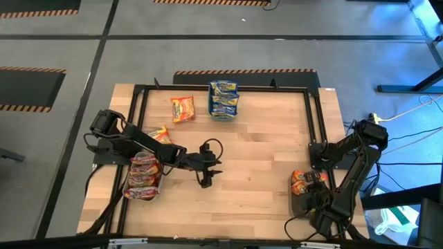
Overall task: Sort Maruchan noodles
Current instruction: Put the orange noodle pack into the black bin
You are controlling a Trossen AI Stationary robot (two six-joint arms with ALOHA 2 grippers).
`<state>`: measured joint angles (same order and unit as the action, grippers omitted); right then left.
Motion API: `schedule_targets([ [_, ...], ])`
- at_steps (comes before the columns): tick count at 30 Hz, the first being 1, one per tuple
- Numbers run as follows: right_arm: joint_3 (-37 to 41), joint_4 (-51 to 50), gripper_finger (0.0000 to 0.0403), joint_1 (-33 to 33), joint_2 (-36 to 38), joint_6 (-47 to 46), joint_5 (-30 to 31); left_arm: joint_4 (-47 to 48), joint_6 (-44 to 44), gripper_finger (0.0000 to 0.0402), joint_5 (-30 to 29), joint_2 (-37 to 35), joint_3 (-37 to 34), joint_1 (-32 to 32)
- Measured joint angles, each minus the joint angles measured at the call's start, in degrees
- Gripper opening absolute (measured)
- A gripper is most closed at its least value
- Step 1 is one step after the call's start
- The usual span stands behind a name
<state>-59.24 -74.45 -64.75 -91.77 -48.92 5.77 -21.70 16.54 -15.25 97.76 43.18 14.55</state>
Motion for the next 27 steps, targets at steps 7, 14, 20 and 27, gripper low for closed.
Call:
schedule_targets([
  [7, -1.12, -4.76, 0.0158, -0.09, 0.07, -3.2, -0.87, 0.0, 0.01, 0.018, 0.14, 0.0, 0.0, 0.0],
  [14, -6.77, -10.24, 0.0213, -0.09, 0.11, -3.4, 0.94, 0.0, -0.1, 0.018, 0.13, 0.0, 0.0, 0.0],
  [20, -14.91, -11.53, 0.021, 3.16, 0.11, -4.42, 5.31, -0.01, -0.1, 0.018, 0.11, 0.0, 0.0, 0.19],
  [27, -19.71, -3.8, 0.0201, 9.49, 0.17, -4.77, 24.47, 0.11, 1.68, 0.018, -0.09, -0.1, 0.0, 0.63],
])
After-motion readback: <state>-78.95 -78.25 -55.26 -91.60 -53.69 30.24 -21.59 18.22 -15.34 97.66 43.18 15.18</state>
